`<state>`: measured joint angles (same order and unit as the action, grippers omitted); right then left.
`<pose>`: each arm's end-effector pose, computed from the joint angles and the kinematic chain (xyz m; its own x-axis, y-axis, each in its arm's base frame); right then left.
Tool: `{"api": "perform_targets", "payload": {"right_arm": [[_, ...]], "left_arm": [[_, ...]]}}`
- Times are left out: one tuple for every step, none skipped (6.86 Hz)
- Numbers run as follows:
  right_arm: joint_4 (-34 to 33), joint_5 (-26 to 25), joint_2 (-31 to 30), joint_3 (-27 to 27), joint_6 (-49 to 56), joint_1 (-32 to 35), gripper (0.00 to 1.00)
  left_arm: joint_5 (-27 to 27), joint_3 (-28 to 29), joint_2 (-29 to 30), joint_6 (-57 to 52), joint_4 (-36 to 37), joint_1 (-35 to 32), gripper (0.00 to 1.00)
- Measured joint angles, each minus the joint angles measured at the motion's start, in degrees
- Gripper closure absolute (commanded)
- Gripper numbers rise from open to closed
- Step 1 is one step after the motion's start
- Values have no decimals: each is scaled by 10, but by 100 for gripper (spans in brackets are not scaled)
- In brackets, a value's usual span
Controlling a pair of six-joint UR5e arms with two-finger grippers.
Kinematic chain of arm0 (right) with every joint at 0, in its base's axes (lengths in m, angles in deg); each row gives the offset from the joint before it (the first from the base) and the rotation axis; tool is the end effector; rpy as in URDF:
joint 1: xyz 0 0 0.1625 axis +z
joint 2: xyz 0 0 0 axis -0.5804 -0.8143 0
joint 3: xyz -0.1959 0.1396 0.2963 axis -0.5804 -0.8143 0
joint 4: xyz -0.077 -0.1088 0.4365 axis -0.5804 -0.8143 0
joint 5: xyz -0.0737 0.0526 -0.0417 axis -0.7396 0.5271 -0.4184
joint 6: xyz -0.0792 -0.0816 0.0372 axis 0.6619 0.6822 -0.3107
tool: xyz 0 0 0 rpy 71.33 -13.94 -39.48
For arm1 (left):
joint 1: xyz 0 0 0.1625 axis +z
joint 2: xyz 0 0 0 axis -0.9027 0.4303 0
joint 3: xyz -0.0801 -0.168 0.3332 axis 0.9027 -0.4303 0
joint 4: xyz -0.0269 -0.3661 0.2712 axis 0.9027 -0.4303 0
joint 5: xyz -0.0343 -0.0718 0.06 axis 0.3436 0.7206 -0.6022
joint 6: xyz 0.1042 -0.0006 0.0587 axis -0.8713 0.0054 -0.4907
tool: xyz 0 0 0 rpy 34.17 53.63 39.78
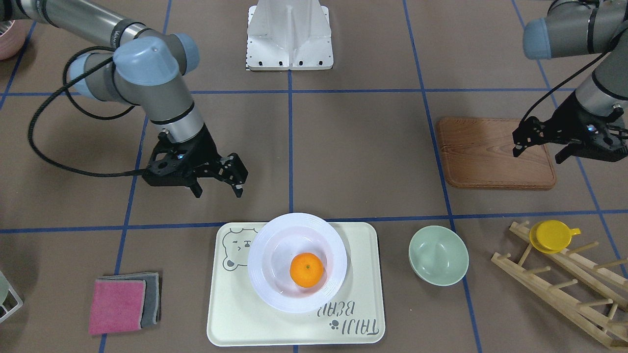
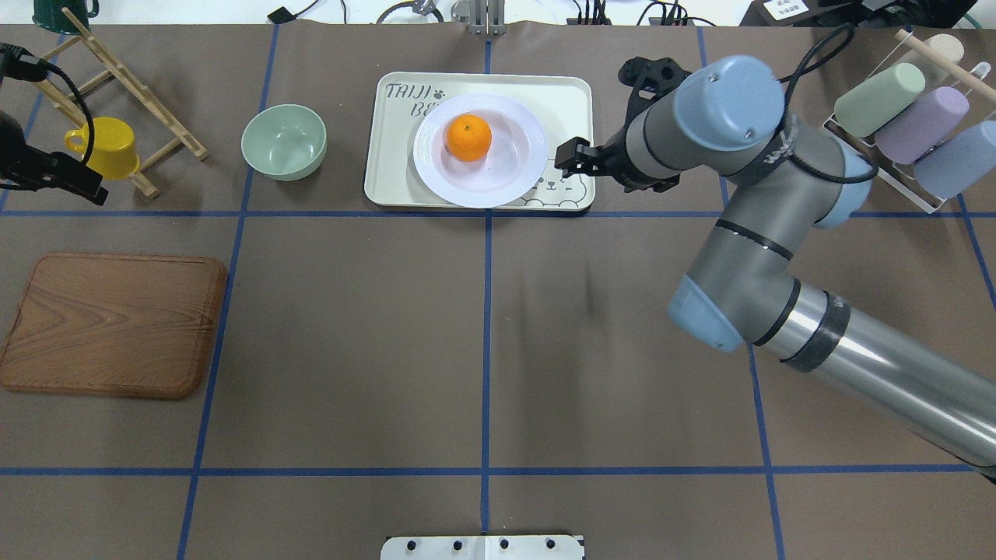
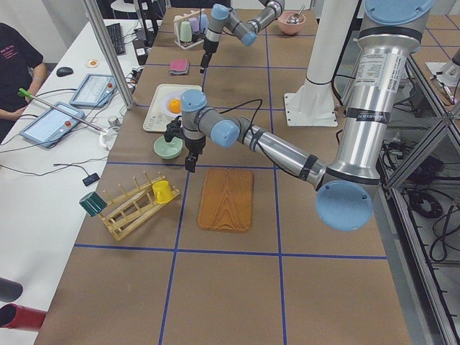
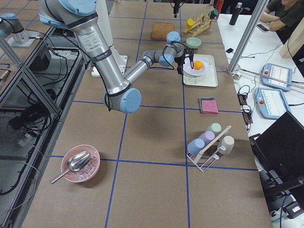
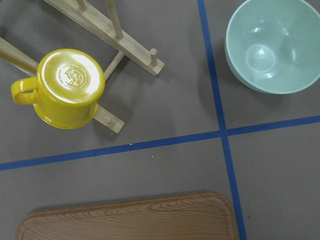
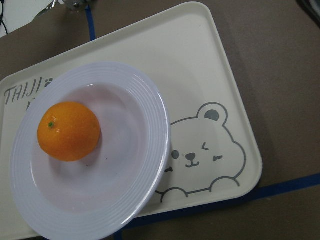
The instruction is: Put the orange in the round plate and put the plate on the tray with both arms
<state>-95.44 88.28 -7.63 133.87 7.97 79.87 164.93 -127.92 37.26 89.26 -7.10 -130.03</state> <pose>-0.4343 -0.5591 0.2125 0.5407 0.0879 0.8366 -0.3179 0.9421 0.1064 0.1877 -0.5598 0.4002 0.6978 0.2403 -0.6747 -0.0957 0.9649 0.2447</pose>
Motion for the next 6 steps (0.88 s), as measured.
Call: {"api": "perform_targets", "payload": {"right_arm": [[-9, 21, -22, 9, 65, 38, 0], [-17, 37, -44, 13, 141, 71, 0], [-20, 59, -69, 16, 198, 105, 0], [-20, 91, -100, 18, 236, 147, 0], [-23, 129, -142, 17, 304, 196, 0], [-47, 168, -175, 16, 408, 253, 0]], "left_arm": [[0, 1, -17, -42, 0, -19, 3], [1, 2, -33, -84, -1, -39, 3], [2, 2, -51, -123, -1, -61, 3], [4, 2, -68, -152, -1, -80, 3], [6, 1, -84, -171, -1, -97, 3], [12, 1, -97, -176, 0, -107, 3]]}}
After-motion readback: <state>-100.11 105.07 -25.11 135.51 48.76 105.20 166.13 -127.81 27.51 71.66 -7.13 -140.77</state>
